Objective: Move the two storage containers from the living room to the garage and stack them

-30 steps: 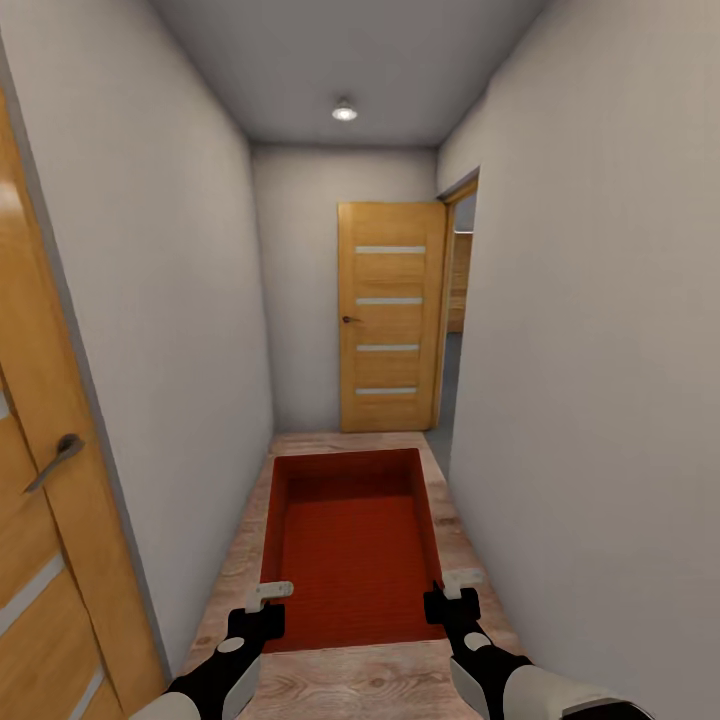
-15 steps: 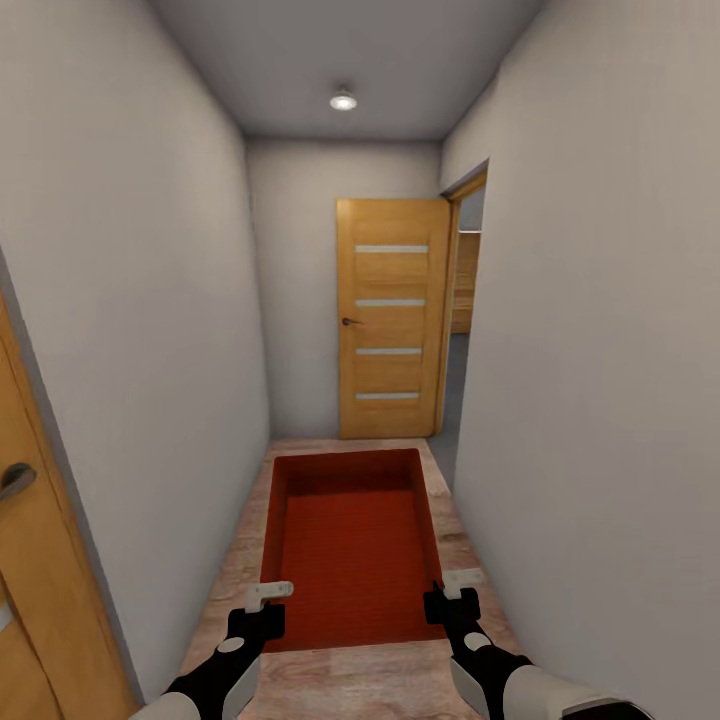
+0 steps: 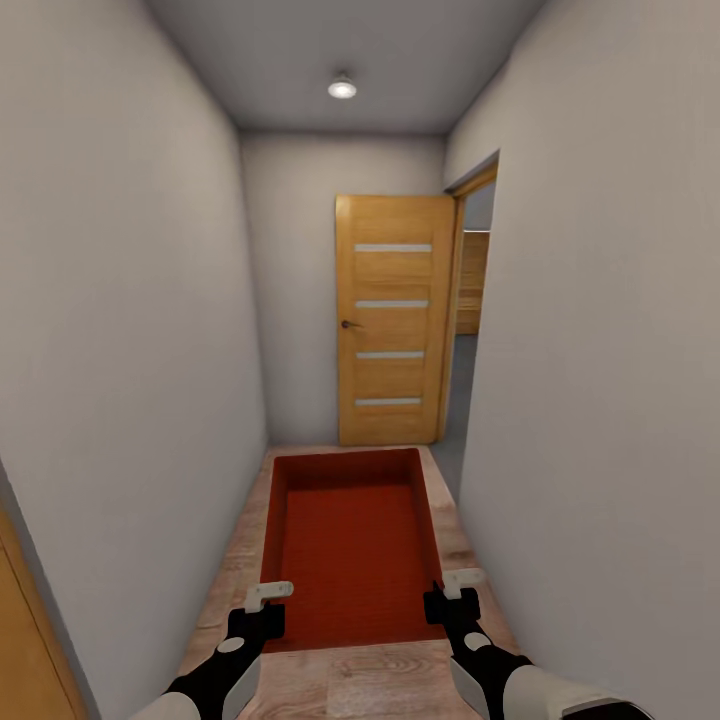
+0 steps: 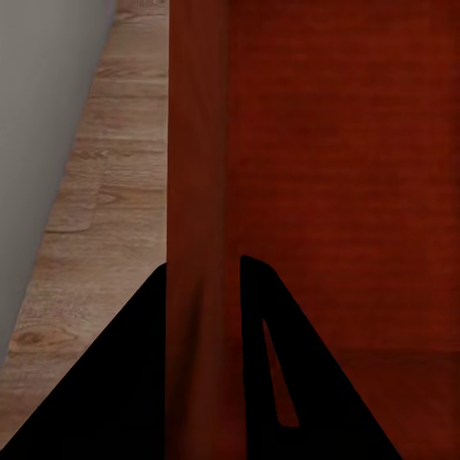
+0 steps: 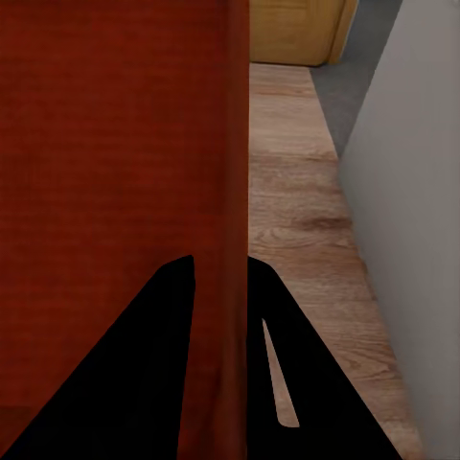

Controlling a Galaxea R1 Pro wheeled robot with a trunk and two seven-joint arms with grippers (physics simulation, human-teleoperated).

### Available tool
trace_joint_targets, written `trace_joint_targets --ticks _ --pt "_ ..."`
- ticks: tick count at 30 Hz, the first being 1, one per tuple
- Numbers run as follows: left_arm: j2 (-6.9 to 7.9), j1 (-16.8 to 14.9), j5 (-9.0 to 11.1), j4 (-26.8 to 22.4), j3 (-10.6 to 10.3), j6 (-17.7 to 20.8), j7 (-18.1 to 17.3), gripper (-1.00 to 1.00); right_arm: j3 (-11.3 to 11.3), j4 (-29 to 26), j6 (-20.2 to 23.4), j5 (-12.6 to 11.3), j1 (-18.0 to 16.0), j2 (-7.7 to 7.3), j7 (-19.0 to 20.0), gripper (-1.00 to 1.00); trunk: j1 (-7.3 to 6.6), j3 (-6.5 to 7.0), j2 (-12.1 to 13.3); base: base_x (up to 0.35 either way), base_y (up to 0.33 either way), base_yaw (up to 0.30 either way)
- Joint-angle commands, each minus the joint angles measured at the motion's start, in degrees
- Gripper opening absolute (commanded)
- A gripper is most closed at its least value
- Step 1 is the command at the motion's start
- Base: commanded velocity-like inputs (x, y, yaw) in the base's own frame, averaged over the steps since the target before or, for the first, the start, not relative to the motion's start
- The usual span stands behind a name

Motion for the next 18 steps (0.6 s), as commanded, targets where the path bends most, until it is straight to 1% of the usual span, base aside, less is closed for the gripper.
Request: trace_joint_targets --ticks 1,18 --pt "1.15 0.0 0.1 -0.1 -1.8 -2.8 -1.1 -1.0 -3.3 0.1 0.1 0.9 -0.1 -0.23 -0.3 -1.0 0.04 -0.09 -0.1 0.324 0.0 0.0" --pt "1.15 0.0 0.2 -0.1 -1.8 -2.8 -1.1 -1.0 -3.3 0.1 0.1 0.9 -0.1 -0.23 -0.3 -1.0 0.04 -0.09 -0.1 0.324 0.0 0.0"
